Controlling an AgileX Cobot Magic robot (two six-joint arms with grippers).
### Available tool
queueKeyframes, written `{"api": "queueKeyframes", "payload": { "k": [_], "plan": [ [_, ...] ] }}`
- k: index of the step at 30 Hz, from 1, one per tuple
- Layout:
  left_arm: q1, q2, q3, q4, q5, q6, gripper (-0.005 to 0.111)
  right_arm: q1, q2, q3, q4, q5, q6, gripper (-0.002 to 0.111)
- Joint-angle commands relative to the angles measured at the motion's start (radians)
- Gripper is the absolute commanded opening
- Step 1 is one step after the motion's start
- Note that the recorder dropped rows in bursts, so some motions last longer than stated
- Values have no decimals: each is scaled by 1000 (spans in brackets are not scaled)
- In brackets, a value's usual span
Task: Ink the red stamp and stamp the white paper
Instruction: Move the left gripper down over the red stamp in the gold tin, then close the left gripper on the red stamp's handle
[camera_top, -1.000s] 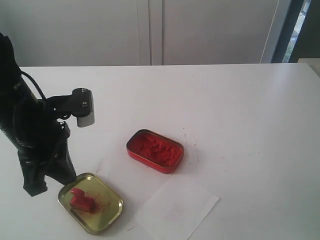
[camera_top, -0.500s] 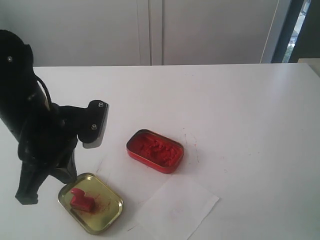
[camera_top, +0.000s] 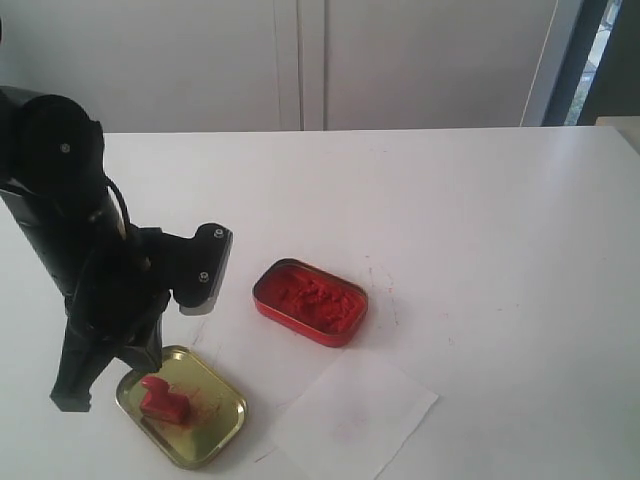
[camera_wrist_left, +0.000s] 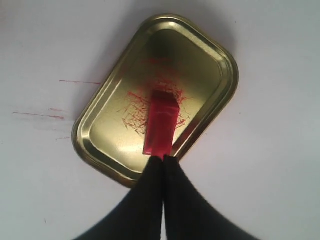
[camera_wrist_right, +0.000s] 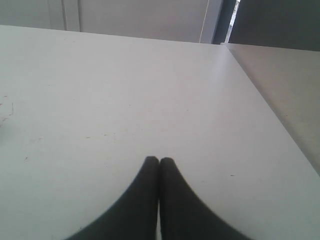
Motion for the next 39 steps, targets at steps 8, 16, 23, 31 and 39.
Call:
{"api": "queueKeyframes", "payload": {
  "k": [8, 16, 23, 31, 39],
  "plan": [
    [-7, 1, -2, -5, 10, 3, 41, 3, -6, 3, -8, -6, 0, 0],
    [-7, 42, 2, -5, 4, 3, 41, 3, -6, 3, -8, -6, 0, 0],
    [-7, 104, 9, -5, -36, 1, 41, 3, -6, 3, -8, -6, 0, 0],
    [-7, 150, 9, -5, -36, 1, 41, 3, -6, 3, -8, -6, 0, 0],
    [-7, 181, 9, -5, -42, -3, 41, 3, -6, 3, -8, -6, 0, 0]
  ]
}}
